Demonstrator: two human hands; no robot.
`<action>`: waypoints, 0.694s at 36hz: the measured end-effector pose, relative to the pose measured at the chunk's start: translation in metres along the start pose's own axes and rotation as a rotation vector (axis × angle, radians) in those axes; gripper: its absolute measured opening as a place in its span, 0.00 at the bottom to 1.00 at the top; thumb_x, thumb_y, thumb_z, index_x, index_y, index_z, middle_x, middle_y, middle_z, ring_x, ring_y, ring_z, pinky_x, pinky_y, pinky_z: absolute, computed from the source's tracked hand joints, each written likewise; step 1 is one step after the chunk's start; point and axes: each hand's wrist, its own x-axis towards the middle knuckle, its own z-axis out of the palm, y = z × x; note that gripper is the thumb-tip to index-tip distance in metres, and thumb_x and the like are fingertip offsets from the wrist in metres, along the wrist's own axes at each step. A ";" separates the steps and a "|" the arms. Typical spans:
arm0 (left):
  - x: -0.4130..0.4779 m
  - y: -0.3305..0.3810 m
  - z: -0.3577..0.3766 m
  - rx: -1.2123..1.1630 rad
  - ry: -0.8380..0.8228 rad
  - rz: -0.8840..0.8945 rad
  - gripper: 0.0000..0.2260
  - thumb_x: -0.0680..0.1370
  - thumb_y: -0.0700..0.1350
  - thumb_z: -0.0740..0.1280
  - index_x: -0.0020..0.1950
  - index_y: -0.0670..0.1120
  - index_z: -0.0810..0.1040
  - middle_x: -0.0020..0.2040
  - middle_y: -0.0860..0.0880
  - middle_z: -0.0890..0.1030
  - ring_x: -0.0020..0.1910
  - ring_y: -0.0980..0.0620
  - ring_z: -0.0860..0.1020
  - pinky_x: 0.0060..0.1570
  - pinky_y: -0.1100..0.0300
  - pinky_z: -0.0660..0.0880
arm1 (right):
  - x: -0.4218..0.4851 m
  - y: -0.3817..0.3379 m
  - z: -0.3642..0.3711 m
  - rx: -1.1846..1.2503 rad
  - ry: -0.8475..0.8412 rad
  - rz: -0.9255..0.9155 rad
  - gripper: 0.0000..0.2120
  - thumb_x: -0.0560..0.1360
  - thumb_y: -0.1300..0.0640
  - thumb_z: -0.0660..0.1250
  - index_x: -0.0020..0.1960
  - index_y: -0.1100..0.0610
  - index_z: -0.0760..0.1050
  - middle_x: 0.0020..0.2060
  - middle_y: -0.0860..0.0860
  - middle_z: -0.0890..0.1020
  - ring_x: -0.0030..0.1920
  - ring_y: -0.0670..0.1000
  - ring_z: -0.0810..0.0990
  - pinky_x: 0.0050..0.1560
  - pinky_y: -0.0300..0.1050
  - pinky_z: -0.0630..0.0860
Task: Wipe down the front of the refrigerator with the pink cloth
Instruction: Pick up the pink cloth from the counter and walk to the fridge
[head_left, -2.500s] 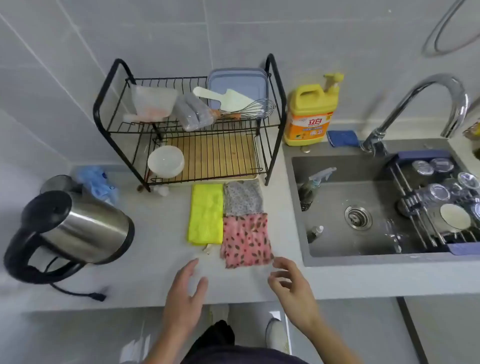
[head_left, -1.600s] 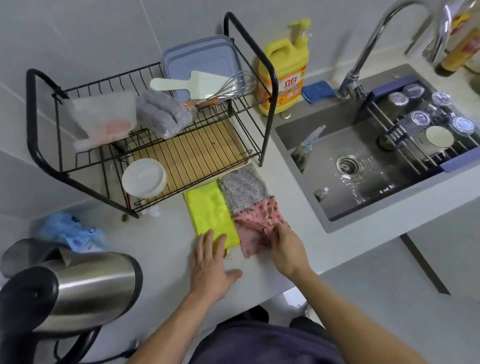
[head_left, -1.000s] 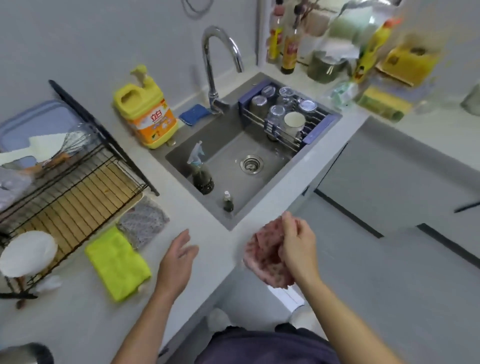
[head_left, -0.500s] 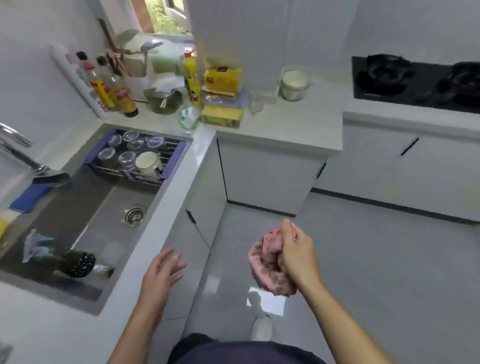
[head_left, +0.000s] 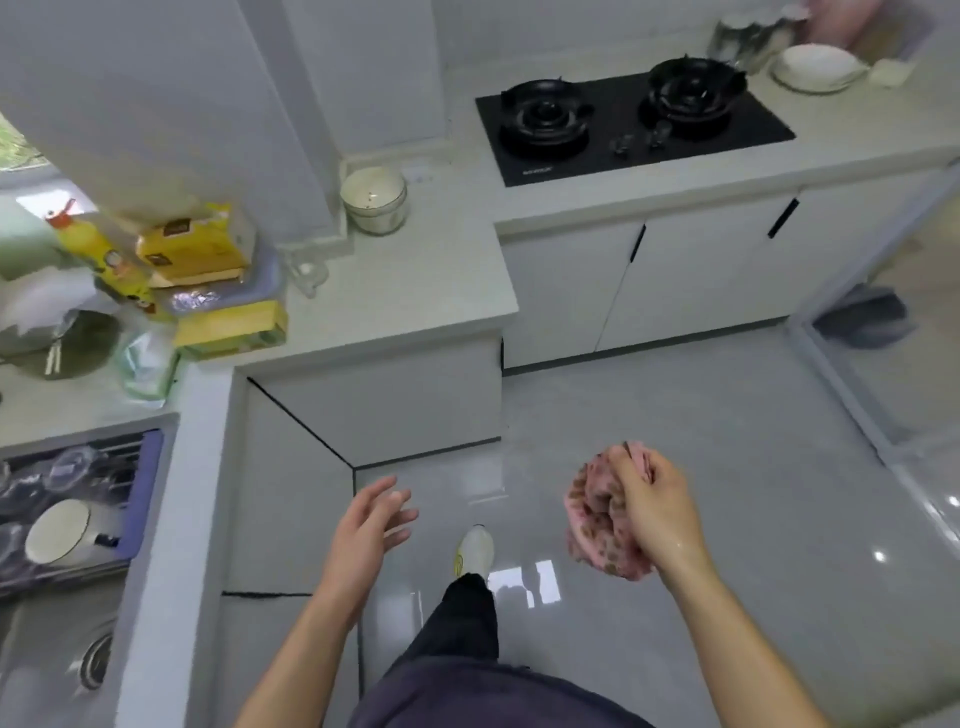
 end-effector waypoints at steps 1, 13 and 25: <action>0.013 0.010 0.007 0.018 -0.028 -0.001 0.11 0.85 0.44 0.66 0.67 0.49 0.79 0.60 0.46 0.85 0.58 0.45 0.85 0.63 0.46 0.79 | 0.008 -0.003 -0.001 0.003 0.021 0.013 0.14 0.82 0.51 0.67 0.42 0.59 0.77 0.41 0.54 0.83 0.44 0.54 0.81 0.41 0.46 0.73; 0.158 0.110 0.074 0.233 -0.309 -0.021 0.10 0.85 0.45 0.65 0.65 0.49 0.81 0.56 0.48 0.87 0.57 0.46 0.86 0.59 0.50 0.79 | 0.086 -0.057 0.001 0.180 0.266 0.144 0.08 0.84 0.51 0.63 0.48 0.48 0.77 0.48 0.47 0.83 0.49 0.44 0.81 0.46 0.42 0.75; 0.210 0.181 0.209 0.372 -0.618 0.037 0.11 0.86 0.43 0.63 0.66 0.45 0.80 0.57 0.44 0.87 0.59 0.43 0.84 0.60 0.49 0.78 | 0.130 -0.061 -0.060 0.319 0.510 0.256 0.06 0.83 0.53 0.64 0.54 0.52 0.80 0.50 0.49 0.85 0.53 0.50 0.84 0.59 0.52 0.80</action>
